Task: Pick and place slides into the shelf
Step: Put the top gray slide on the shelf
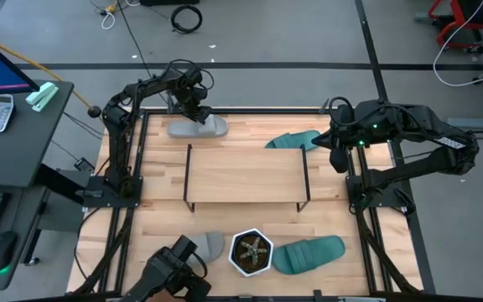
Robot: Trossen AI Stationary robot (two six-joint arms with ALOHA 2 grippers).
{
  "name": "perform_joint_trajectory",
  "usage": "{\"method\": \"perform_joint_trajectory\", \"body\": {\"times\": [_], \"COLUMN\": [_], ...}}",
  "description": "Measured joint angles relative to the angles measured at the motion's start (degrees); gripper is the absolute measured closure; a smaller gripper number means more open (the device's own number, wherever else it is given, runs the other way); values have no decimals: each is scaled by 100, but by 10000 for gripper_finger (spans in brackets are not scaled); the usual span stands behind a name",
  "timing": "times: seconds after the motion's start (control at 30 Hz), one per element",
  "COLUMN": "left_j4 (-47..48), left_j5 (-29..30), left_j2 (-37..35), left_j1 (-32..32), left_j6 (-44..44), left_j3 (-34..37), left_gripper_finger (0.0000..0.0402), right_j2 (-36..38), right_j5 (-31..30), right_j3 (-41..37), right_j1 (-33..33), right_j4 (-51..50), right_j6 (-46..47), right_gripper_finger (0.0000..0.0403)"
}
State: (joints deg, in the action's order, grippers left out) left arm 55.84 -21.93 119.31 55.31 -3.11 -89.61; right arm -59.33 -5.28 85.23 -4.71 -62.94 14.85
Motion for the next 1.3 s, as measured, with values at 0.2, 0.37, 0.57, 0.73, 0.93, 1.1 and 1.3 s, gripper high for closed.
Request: {"method": "perform_joint_trajectory", "body": {"times": [0.2,0.37,0.57,0.73,0.93,1.1,1.3], "left_j4": [-238,-431,-578,-621,-571,-436,-457], "left_j5": [-162,-207,-221,-229,-399,-532,-514], "left_j2": [0,0,0,-4,-7,-238,-772], "left_j1": [6,13,13,13,15,17,245], "left_j6": [-116,-123,-112,-42,-25,173,40], "left_j3": [101,101,101,101,101,101,103], "left_gripper_finger": [218,249,328,388,369,388,381], "right_j2": [0,0,0,0,0,0,0], "right_j5": [0,-2,-3,-4,-7,-7,-7], "right_j3": [0,0,0,0,0,0,0], "right_j1": [2,0,2,0,1,2,0], "right_j4": [2,25,42,43,44,44,44], "right_j6": [0,0,0,0,0,0,0], "right_gripper_finger": [386,386,386,386,386,386,386]}}
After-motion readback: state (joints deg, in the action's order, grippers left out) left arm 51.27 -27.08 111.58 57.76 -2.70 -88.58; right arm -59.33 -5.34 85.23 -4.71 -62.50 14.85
